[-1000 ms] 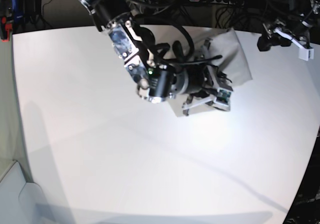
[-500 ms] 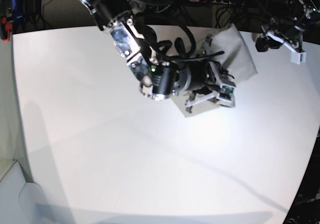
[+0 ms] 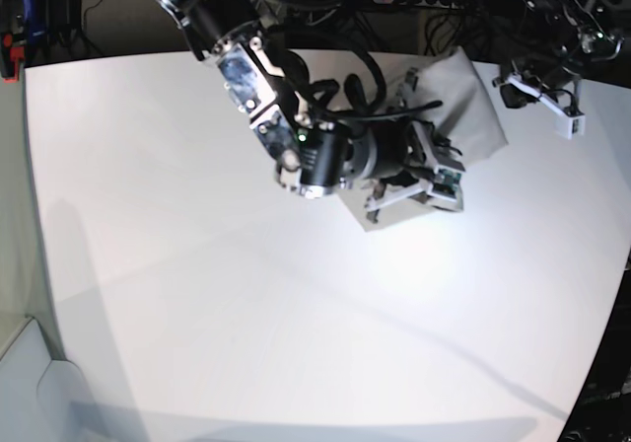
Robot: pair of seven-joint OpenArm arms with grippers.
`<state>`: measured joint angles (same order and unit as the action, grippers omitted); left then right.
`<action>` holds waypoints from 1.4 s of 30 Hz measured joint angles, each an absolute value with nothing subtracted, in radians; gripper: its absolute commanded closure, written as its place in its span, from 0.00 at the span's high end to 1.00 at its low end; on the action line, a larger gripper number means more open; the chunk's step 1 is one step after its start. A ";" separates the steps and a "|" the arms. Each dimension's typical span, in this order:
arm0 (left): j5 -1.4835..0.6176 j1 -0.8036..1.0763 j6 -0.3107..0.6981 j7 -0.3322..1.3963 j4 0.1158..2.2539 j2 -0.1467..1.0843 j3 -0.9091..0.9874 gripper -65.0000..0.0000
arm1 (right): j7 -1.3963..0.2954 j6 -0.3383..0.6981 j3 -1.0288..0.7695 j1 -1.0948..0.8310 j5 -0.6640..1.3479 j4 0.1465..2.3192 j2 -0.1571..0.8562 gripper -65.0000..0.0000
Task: Layout the t-shirt on the table in an organized manner, then fold the t-shirt properly
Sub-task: 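Hold the folded end with the right gripper and press it onto the stack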
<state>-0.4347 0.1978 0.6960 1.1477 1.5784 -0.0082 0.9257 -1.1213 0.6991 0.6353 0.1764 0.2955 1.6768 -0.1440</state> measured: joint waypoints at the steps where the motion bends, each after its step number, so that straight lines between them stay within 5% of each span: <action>1: -0.421 0.184 0.696 1.145 1.578 -0.009 0.911 0.00 | -1.121 0.699 0.635 0.177 0.296 1.677 -0.144 0.00; 42: -0.377 0.157 0.696 1.124 1.582 -0.067 0.881 0.00 | -0.797 0.699 0.784 0.277 0.296 1.364 -0.139 0.00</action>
